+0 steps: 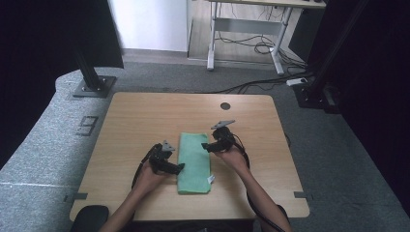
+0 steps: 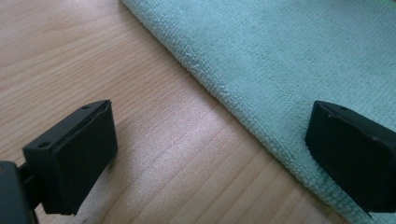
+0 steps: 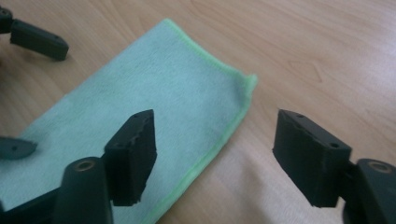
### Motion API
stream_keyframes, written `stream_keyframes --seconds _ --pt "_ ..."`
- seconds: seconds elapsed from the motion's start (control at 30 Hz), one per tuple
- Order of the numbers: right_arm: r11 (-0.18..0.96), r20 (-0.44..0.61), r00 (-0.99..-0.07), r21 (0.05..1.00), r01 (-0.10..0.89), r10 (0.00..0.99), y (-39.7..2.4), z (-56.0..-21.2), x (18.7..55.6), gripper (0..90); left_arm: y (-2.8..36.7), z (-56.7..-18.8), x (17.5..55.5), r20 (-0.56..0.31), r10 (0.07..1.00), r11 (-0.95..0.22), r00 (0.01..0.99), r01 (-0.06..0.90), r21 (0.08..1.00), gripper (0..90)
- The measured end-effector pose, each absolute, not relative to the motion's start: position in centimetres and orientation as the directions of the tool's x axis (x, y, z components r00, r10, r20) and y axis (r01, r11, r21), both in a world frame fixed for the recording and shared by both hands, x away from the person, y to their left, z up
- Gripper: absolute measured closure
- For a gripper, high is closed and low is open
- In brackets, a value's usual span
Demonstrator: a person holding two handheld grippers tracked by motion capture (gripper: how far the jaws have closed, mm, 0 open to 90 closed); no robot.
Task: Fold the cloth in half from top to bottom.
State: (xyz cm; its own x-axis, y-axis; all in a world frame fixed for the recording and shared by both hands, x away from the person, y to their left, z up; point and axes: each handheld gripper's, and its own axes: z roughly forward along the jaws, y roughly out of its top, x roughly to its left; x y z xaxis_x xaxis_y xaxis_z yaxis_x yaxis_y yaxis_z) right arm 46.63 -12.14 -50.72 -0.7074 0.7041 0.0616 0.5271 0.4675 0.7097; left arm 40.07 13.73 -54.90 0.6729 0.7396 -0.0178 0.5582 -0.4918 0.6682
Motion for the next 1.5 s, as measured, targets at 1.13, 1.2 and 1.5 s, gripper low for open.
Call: stream_keyframes --seconds 1.13,1.2,1.5 --pt "0.522 0.028 -0.709 0.656 0.545 0.705 -10.3 -53.5 51.9 57.1 13.7 -54.9 40.0 -0.02 0.744 -0.486 0.668 0.562 0.669 2.2" --pt "0.511 0.043 -0.706 0.659 0.552 0.707 -10.5 -53.7 52.0 55.0 13.7 -54.9 40.0 -0.02 0.745 -0.485 0.666 0.563 0.67 2.2" --pt "0.508 0.082 -0.728 0.664 0.549 0.68 -10.4 -53.7 51.8 77.3 13.6 -54.9 40.0 -0.02 0.748 -0.483 0.664 0.564 0.67 2.2"
